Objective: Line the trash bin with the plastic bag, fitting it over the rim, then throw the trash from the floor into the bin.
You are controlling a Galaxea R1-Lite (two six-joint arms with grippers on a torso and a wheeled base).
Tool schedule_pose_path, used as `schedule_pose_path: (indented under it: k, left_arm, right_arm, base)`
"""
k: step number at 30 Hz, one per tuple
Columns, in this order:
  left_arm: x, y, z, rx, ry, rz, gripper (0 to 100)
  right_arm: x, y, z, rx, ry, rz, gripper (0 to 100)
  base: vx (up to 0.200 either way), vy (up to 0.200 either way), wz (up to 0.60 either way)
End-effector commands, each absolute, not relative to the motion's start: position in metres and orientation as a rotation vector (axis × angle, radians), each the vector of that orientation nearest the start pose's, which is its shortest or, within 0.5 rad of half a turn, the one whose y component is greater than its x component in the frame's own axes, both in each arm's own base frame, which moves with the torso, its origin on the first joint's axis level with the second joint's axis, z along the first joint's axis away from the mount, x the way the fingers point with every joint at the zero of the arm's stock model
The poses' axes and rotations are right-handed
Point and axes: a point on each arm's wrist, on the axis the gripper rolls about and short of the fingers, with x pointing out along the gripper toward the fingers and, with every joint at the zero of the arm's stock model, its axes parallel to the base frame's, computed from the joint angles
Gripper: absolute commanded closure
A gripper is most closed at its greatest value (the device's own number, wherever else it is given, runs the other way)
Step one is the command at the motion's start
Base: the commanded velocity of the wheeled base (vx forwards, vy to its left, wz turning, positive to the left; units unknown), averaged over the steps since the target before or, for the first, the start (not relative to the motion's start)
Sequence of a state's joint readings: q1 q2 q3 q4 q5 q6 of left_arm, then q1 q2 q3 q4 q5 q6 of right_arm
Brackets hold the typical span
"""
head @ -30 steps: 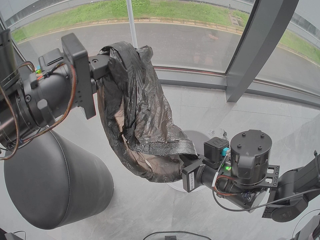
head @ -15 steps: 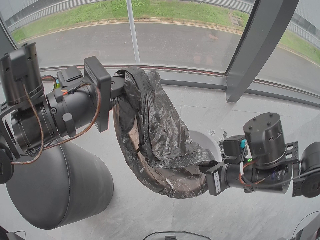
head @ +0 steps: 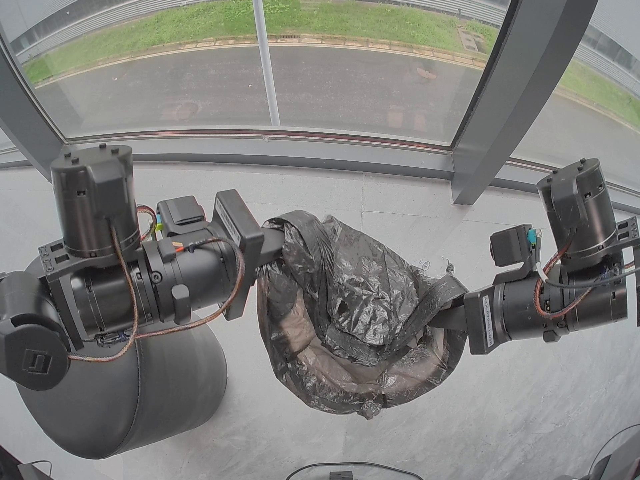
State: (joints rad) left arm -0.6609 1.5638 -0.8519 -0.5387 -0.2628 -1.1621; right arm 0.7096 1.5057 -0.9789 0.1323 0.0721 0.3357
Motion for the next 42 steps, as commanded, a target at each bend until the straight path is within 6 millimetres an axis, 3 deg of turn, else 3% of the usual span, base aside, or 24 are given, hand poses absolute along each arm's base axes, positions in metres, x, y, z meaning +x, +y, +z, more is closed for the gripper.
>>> schedule_pose_path:
  k: [1, 17, 31, 42]
  left_arm:
    - [0.219, -0.186, 0.207, -1.014, 0.759, -0.693, 100]
    - [0.207, -0.212, 0.193, -0.967, 0.864, -0.755, 100]
    - [0.215, -0.223, 0.169, -0.944, 0.946, -0.726, 100]
    - [0.234, -0.224, 0.153, -0.954, 0.936, -0.685, 100]
  right_arm:
    - [0.192, 0.163, 0.226, 0.119, 0.759, 0.653, 100]
    - [0.191, 0.164, 0.227, 0.108, 0.871, 0.688, 100]
    - [0.189, 0.160, 0.222, 0.099, 0.961, 0.683, 100]
    - [0.213, 0.165, 0.200, 0.093, 1.023, 0.625, 100]
  base:
    - [0.000, 0.000, 0.00]
    - [0.000, 0.000, 0.00]
    - [0.000, 0.000, 0.00]
    - [0.000, 0.000, 0.00]
